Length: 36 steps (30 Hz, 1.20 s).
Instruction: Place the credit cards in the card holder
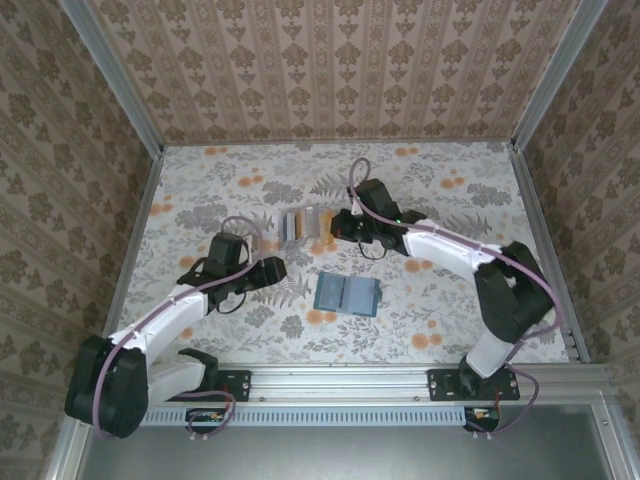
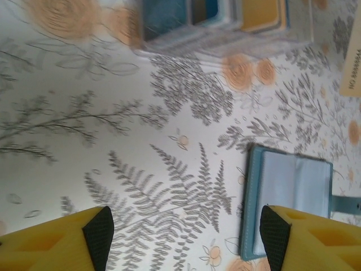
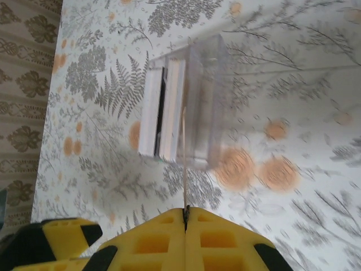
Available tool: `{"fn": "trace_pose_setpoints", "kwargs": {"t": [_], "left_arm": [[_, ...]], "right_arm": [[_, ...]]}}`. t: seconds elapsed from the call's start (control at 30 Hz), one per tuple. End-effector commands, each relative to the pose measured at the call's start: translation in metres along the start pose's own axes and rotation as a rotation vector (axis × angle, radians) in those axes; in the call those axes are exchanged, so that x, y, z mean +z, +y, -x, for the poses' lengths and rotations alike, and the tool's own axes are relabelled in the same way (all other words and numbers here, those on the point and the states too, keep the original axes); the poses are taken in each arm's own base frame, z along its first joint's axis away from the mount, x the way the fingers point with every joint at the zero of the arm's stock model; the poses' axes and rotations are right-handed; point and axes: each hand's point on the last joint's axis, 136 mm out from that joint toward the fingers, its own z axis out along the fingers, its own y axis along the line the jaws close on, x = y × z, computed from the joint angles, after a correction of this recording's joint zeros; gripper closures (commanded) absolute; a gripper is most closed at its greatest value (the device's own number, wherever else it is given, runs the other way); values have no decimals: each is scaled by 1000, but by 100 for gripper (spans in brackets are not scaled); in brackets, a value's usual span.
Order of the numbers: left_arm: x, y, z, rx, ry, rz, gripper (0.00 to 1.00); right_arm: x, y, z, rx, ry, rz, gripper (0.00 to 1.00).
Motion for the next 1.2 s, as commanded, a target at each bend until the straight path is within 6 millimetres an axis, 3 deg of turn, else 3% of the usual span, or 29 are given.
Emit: {"fn": "trace_pose_setpoints", "kwargs": {"t": [0.0,0.1,0.2,0.43,0.93,1.17], "left_arm": [[9,-28,0,100,30,-84,32],[22,-43,-13,112,118,-142,43],[36,-55,-23,148,179,-166,45],[57,-66,-39,195,265,-157,49],[81,-60,-62,163,303,-106,64],[83,-50,-65,150,310,-56,68]], "right_arm": [[-33,-19,-29,3,44,-40,99],[-49,-24,-54,98,71,52,100],[-58,-38,-83,124,89,85,100],[-44,-63,-125,251,127,147,100],[-11,-86,-152,322,207,145,100],[-12,-96,-156,351,194,103,100]]}}
